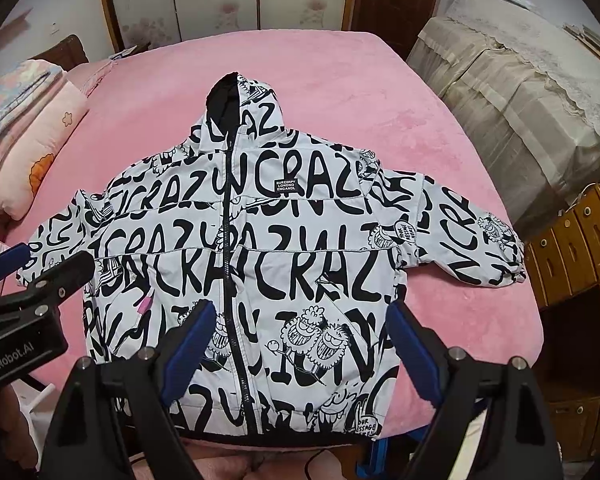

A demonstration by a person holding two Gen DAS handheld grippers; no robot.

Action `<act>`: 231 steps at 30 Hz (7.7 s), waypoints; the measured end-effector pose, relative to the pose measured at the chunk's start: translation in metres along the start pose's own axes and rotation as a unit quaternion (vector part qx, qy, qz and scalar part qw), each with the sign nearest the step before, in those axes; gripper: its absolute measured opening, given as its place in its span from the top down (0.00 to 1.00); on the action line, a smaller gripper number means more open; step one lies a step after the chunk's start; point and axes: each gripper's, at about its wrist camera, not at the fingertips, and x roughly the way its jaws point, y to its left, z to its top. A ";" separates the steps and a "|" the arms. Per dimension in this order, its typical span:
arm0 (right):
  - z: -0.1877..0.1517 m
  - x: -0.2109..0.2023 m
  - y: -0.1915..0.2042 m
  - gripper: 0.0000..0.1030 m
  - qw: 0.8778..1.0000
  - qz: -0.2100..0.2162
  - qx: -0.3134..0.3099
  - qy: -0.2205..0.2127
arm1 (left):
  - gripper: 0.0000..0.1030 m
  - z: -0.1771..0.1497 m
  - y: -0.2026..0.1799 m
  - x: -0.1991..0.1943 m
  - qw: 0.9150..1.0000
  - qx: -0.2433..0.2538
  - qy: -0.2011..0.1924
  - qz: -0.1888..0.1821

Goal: Fold large clothes

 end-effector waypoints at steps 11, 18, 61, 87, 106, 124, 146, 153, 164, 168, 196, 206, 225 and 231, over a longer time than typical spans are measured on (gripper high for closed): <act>-0.004 -0.001 0.003 0.15 1.000 0.004 0.000 0.001 | 0.05 -0.004 0.002 -0.001 1.000 0.000 0.001 -0.002; -0.006 -0.002 0.003 0.15 1.000 0.005 0.000 0.002 | 0.06 -0.004 0.004 -0.001 1.000 0.000 0.002 -0.003; -0.018 -0.008 -0.016 0.20 0.995 0.020 0.093 -0.001 | 0.06 0.000 0.000 0.000 0.999 0.045 0.007 -0.018; 0.019 0.031 -0.135 0.20 0.982 0.075 0.174 0.008 | 0.05 0.053 -0.112 0.010 0.992 0.113 -0.031 0.041; 0.048 0.145 -0.368 0.21 0.965 0.048 0.254 0.031 | 0.06 0.140 -0.318 0.079 0.989 0.145 -0.011 -0.005; -0.040 0.262 -0.551 0.27 0.893 0.061 0.439 0.072 | 0.06 0.154 -0.431 0.167 0.984 0.170 0.017 -0.044; -0.004 0.246 -0.532 0.82 0.920 0.063 0.387 0.010 | 0.07 0.151 -0.389 0.207 0.989 0.127 0.076 0.004; 0.060 0.159 -0.437 0.83 0.957 0.155 0.231 -0.084 | 0.12 0.153 -0.302 0.169 0.995 0.056 0.080 0.002; 0.118 0.158 -0.210 0.82 0.972 0.225 0.007 -0.060 | 0.12 0.112 -0.151 0.165 0.991 -0.049 0.111 -0.055; 0.105 0.203 -0.139 0.79 0.978 0.200 -0.053 -0.012 | 0.12 0.096 -0.118 0.183 0.989 -0.051 0.121 -0.065; 0.019 0.244 -0.167 0.51 0.980 0.174 0.018 0.095 | 0.36 0.072 -0.196 0.356 0.956 -0.048 0.221 -0.185; 0.014 0.231 -0.188 0.51 0.981 0.167 0.044 0.089 | 0.92 0.095 -0.241 0.331 0.975 0.006 0.182 -0.127; 0.023 0.233 -0.185 0.51 0.989 0.125 0.028 0.079 | 0.92 0.145 -0.060 0.192 0.998 -0.054 -0.005 -0.010; 0.029 0.243 -0.172 0.51 0.989 0.117 0.012 0.088 | 0.79 0.088 0.004 0.279 0.987 -0.118 0.102 0.035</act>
